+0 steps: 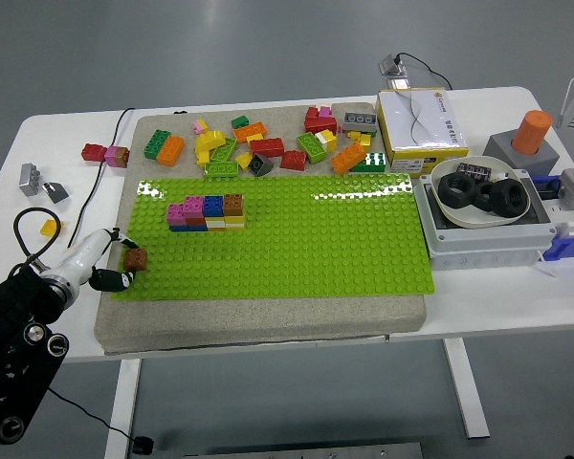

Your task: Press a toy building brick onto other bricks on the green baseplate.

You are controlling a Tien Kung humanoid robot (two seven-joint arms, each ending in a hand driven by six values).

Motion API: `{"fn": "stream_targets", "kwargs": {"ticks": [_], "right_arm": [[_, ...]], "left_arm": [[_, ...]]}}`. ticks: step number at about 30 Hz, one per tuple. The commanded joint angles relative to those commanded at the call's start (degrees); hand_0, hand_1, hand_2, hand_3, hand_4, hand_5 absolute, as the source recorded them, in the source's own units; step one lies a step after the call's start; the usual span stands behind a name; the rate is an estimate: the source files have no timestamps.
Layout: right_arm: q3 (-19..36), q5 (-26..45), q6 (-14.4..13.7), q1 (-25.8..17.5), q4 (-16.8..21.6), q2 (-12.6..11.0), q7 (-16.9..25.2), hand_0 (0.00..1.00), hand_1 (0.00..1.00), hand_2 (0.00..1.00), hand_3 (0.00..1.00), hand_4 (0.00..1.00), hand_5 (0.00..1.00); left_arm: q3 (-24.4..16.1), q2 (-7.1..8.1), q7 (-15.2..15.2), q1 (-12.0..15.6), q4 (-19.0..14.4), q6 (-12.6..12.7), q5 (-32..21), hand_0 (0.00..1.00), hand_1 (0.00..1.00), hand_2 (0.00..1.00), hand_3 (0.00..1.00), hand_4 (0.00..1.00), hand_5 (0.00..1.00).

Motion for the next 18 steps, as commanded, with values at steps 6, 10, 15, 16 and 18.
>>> {"fn": "stream_targets", "kwargs": {"ticks": [6,10,15,16,18], "right_arm": [[0.07,-0.08,-0.03,0.01,0.00,0.00,-0.11,0.580,0.562,0.628,0.629,0.638,0.741],[0.18,-0.25,-0.08,0.16,0.00,0.02,-0.09,0.583,0.562,0.627,0.629,0.638,0.740],[0.24,-0.47,-0.09,0.40,0.00,0.05,-0.15,0.583,0.561,0.627,0.629,0.640,0.746],[0.25,-0.52,-0.10,0.46,0.00,0.05,-0.16,0.583,0.561,0.627,0.629,0.640,0.746],[0.22,-0.55,-0.10,0.58,0.00,0.06,-0.18,0.583,0.561,0.627,0.629,0.640,0.746]], "left_arm": [[0.05,-0.12,-0.65,-1.60,-0.51,0.54,-0.58,0.998,0.983,0.983,0.439,0.480,0.002],[0.02,-0.92,-0.89,-4.07,0.81,0.62,-0.98,0.998,0.980,0.979,0.433,0.505,0.002],[0.14,-2.57,-1.22,-7.82,4.54,0.67,-1.59,0.998,0.982,0.977,0.431,0.505,0.002],[0.04,-3.00,-1.33,-8.49,5.33,0.72,-1.65,0.998,0.982,0.977,0.431,0.505,0.002],[-0.11,-3.69,-1.54,-9.61,6.72,0.86,-1.51,0.998,0.982,0.977,0.431,0.505,0.002]]}}
